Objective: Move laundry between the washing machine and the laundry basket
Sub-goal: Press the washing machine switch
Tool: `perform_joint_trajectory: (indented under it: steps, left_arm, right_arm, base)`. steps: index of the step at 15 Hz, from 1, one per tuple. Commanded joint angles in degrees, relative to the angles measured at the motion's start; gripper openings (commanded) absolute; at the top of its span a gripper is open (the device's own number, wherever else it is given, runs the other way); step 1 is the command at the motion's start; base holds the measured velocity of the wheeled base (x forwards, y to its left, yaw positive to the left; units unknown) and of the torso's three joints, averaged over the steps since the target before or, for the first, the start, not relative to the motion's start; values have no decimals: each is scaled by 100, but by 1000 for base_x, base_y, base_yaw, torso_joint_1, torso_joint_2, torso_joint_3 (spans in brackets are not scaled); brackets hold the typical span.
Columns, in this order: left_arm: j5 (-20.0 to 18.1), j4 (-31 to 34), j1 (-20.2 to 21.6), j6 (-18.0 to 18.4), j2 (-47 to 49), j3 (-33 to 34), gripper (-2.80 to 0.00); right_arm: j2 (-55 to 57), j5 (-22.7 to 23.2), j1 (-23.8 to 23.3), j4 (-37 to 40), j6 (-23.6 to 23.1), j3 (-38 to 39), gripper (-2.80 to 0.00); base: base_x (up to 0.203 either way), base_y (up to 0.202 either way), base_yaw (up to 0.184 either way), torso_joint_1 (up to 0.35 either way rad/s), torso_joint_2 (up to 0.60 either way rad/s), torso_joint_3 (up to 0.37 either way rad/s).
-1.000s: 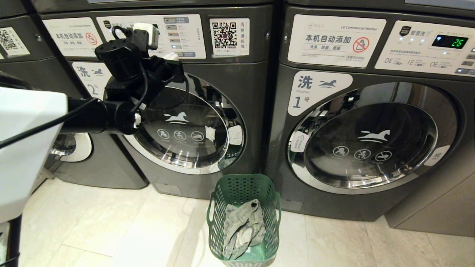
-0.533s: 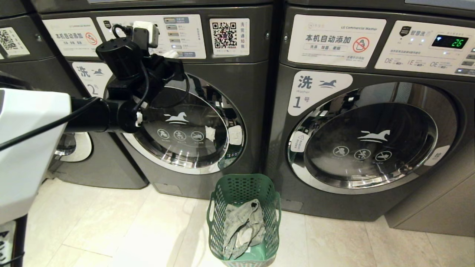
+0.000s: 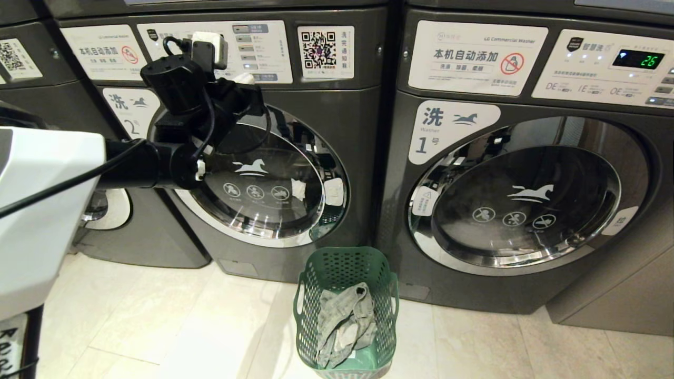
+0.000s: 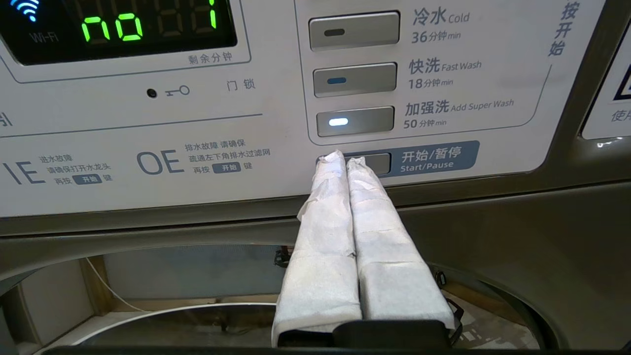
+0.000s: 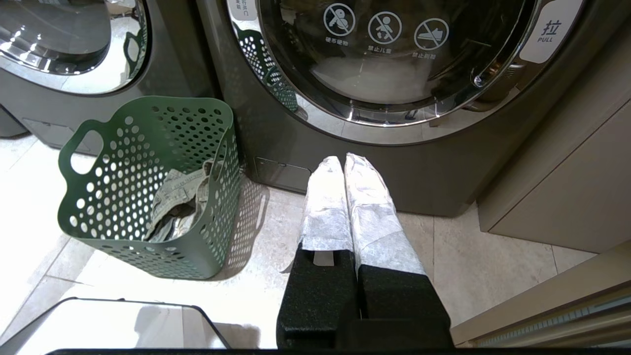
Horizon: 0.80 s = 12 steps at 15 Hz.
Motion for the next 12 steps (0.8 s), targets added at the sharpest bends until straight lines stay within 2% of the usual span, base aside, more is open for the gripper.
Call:
perform_joint_trajectory:
  steps: [1, 5, 7, 12]
  left_arm:
    - [33, -32, 6, 6, 91, -112, -280]
    - [202, 237, -4, 10, 255, -530, -280]
    - [241, 285, -29, 6, 225, -518, -280]
    - [456, 220, -46, 1, -258, 294, -280]
  right_arm:
    - [0, 3, 1, 0, -3, 0, -280]
    - [0, 3, 1, 0, -3, 0, -280]
    - [0, 3, 1, 0, -3, 0, -280]
    - [0, 3, 1, 0, -3, 0, -280]
  base:
    - [0, 0, 0, 0, 0, 0]
    - [0, 0, 0, 0, 0, 0]
    - [0, 0, 0, 0, 0, 0]
    - [0, 0, 0, 0, 0, 0]
